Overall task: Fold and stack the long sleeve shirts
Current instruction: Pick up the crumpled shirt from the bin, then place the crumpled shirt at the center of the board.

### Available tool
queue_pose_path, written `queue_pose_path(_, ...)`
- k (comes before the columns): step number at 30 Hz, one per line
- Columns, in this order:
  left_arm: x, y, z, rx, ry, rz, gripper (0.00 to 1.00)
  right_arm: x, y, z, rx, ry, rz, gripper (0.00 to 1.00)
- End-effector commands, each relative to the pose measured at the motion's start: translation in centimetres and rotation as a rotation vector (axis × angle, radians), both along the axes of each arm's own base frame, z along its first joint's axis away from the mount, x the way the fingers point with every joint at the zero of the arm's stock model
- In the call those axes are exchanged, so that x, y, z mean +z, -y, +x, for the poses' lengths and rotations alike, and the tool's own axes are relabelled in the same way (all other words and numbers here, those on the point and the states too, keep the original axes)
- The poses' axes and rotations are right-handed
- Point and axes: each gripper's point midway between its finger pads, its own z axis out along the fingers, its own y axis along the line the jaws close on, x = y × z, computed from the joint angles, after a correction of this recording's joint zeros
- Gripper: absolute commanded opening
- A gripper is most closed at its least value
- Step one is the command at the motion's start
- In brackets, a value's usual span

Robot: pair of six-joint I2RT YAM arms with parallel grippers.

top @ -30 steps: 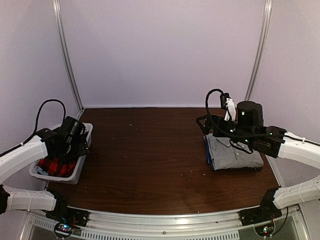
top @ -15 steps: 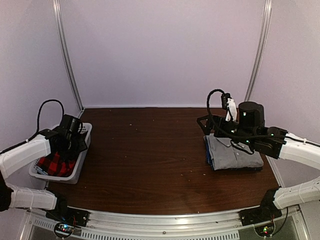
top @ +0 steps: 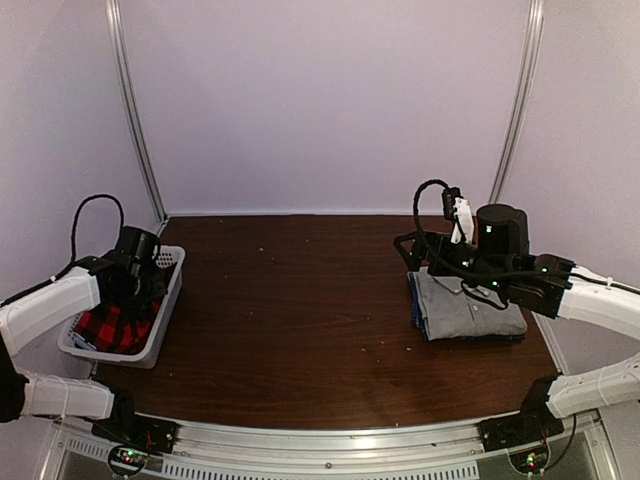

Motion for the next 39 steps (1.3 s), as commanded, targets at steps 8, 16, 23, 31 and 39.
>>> queue_pose_path(8,17.9,8.8,4.8,-0.565,0.401,-0.074,0.00,0.7,-0.6,0.0,0.025,0.019,0.016,1.00)
queue_pose_path(16,32.2,22.9,1.0,-1.045,0.689,-0.203,0.00,1.4,-1.4,0.4,0.037,0.032,0.032,1.00)
queue_pose_path(23,42.0,34.8,-5.6,-1.389,0.896,-0.322,0.00,2.5,-1.5,0.5,0.040,0.055,0.051,1.00)
queue_pose_path(31,47.6,40.2,-10.6,-1.571,1.041,-0.432,0.00,3.4,-0.8,0.2,0.026,0.081,0.063,1.00)
queue_pose_path(39,43.0,36.1,-4.5,-1.363,0.990,-0.357,0.00,3.0,-0.5,-0.1,0.022,0.078,0.060,1.00)
